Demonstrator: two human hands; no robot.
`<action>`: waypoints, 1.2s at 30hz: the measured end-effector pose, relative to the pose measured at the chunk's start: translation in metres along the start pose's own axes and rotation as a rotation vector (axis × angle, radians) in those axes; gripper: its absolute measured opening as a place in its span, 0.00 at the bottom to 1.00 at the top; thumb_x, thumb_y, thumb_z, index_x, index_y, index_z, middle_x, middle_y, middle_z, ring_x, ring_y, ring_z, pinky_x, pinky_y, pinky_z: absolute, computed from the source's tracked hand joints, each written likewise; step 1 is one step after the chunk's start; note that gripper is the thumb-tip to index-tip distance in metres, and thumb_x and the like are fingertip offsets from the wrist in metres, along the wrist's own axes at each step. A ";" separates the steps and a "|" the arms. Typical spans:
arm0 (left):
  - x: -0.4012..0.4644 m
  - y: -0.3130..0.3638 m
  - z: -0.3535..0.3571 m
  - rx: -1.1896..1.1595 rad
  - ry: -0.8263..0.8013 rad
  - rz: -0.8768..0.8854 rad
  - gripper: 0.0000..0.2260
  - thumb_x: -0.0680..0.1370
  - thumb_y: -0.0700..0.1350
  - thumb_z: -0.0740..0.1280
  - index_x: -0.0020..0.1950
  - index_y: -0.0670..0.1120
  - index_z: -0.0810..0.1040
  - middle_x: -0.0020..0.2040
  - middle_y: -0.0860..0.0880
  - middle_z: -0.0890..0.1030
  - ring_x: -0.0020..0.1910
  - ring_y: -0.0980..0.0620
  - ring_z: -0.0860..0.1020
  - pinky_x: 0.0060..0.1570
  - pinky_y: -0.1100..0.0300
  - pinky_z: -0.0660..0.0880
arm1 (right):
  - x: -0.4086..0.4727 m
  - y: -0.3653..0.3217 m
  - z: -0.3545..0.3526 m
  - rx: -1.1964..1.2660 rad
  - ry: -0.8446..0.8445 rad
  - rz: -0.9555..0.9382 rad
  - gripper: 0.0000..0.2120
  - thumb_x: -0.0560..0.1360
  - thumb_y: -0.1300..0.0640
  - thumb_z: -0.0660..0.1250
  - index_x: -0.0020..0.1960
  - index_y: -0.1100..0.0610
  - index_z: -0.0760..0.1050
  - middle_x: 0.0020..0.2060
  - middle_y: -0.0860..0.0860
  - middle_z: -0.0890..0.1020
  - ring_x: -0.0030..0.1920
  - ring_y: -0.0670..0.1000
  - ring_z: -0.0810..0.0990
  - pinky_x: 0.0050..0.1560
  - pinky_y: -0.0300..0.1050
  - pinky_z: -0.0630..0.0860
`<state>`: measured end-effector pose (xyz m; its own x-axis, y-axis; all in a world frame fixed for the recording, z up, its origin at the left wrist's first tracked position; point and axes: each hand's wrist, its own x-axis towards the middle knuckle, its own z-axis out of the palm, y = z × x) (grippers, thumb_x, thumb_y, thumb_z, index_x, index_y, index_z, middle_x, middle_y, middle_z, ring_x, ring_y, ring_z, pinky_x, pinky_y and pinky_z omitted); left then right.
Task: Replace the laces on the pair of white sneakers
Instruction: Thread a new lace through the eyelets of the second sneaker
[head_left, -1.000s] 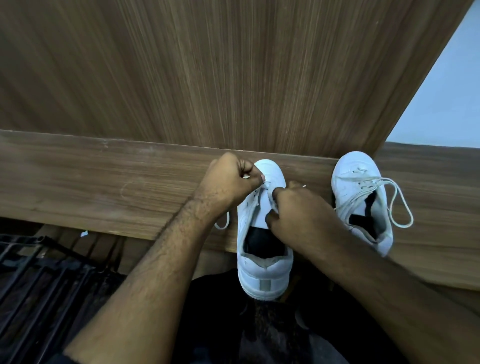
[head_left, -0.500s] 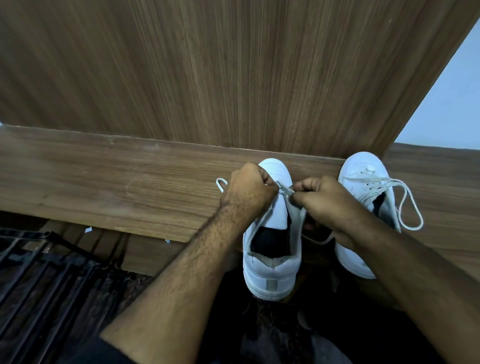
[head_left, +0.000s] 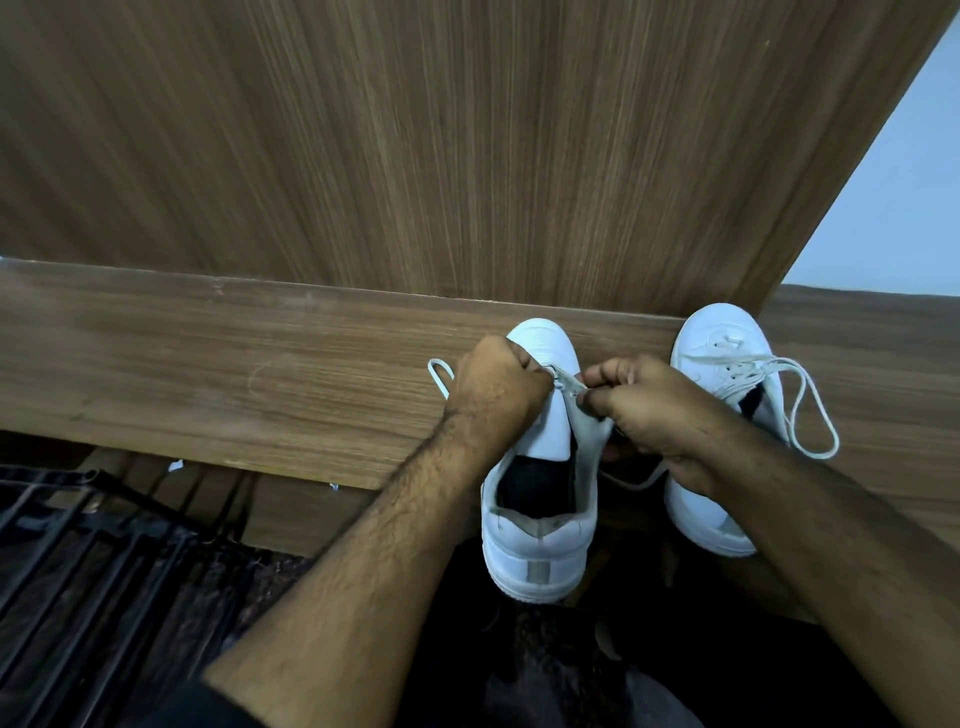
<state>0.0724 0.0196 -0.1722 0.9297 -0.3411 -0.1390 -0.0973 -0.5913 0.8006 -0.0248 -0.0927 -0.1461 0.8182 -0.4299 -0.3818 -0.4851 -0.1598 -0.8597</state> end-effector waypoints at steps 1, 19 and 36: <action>0.000 -0.001 -0.001 -0.064 -0.034 -0.026 0.12 0.75 0.43 0.71 0.36 0.35 0.78 0.29 0.44 0.76 0.28 0.50 0.73 0.36 0.62 0.69 | 0.000 0.000 0.000 0.001 -0.011 -0.002 0.09 0.78 0.65 0.64 0.49 0.55 0.83 0.40 0.56 0.86 0.37 0.53 0.83 0.40 0.50 0.81; -0.007 0.004 -0.012 0.114 -0.162 0.154 0.15 0.80 0.52 0.68 0.38 0.45 0.78 0.32 0.52 0.77 0.31 0.56 0.73 0.41 0.64 0.66 | 0.021 0.017 0.004 -0.488 0.239 -0.369 0.07 0.79 0.55 0.67 0.43 0.49 0.78 0.34 0.44 0.81 0.34 0.40 0.78 0.34 0.35 0.67; -0.006 0.006 -0.023 0.277 -0.144 0.285 0.11 0.77 0.42 0.69 0.37 0.53 0.77 0.34 0.59 0.78 0.36 0.60 0.76 0.39 0.69 0.72 | 0.014 0.006 -0.007 -0.946 0.242 -0.376 0.19 0.80 0.53 0.65 0.32 0.49 0.64 0.34 0.46 0.72 0.38 0.51 0.75 0.37 0.44 0.64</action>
<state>0.0746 0.0348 -0.1530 0.7947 -0.6062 -0.0302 -0.4532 -0.6258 0.6348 -0.0184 -0.1063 -0.1544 0.9333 -0.3584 0.0232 -0.3414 -0.9053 -0.2529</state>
